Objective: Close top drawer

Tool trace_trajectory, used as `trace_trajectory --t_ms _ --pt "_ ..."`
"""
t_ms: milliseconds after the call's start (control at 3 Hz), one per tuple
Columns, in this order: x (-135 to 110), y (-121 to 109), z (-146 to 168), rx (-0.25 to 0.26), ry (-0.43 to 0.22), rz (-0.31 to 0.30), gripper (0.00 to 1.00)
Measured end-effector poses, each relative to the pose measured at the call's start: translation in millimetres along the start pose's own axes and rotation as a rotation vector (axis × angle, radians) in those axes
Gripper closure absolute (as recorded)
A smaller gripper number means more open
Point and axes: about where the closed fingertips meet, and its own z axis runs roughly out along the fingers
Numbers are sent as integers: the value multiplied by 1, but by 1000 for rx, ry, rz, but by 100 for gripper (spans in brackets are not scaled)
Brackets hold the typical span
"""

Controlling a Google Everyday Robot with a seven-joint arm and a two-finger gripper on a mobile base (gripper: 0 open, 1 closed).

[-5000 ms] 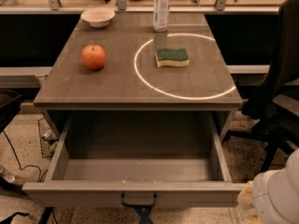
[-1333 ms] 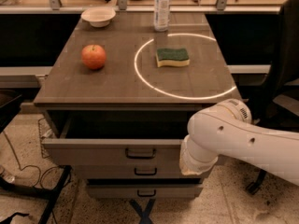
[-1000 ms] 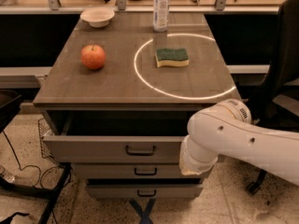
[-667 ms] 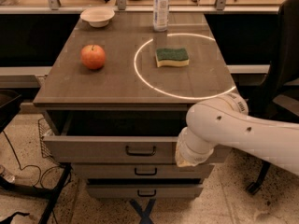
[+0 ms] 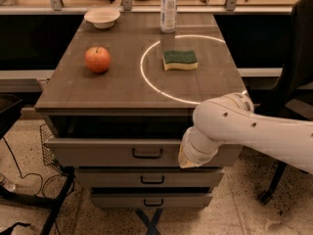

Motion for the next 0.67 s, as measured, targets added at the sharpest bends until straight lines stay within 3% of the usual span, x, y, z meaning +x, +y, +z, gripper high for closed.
trace_trajectory --t_ms 667 --pt "-3 -21 11 9 27 12 100"
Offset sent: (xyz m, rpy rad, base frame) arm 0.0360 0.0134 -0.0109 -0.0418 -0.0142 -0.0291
